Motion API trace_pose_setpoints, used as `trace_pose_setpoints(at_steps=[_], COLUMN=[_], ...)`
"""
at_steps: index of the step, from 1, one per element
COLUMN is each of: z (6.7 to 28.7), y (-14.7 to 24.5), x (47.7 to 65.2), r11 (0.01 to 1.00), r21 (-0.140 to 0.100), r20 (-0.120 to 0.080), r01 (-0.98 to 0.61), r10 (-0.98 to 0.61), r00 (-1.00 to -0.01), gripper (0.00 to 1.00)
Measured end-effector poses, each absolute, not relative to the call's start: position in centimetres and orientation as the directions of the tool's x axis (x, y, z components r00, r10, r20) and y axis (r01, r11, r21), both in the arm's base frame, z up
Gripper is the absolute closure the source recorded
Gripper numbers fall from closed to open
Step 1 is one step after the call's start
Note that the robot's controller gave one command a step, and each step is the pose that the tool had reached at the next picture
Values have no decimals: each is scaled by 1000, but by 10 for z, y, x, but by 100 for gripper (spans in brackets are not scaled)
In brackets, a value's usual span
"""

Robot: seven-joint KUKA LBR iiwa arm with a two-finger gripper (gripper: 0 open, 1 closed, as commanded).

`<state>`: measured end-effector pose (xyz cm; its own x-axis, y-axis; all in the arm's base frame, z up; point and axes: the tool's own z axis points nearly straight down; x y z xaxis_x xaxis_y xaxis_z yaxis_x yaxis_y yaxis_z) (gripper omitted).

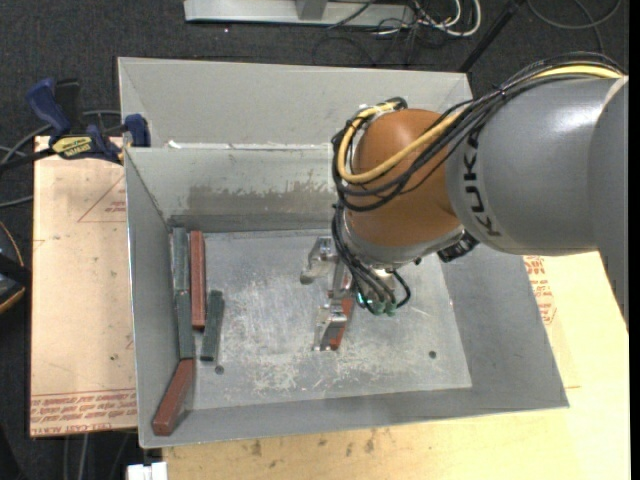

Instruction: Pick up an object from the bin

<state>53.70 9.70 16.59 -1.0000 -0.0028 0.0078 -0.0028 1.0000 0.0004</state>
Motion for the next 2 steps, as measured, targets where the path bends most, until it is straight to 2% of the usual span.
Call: trace_pose_setpoints(at_steps=[1, 2], z=[170, 117], y=[97, 56], x=[539, 537], r11=[1000, 1000], r21=[1, 2], r20=[0, -7], r01=[0, -14], r10=[0, -14], r00=[-1000, -1000], gripper=[0, 0])
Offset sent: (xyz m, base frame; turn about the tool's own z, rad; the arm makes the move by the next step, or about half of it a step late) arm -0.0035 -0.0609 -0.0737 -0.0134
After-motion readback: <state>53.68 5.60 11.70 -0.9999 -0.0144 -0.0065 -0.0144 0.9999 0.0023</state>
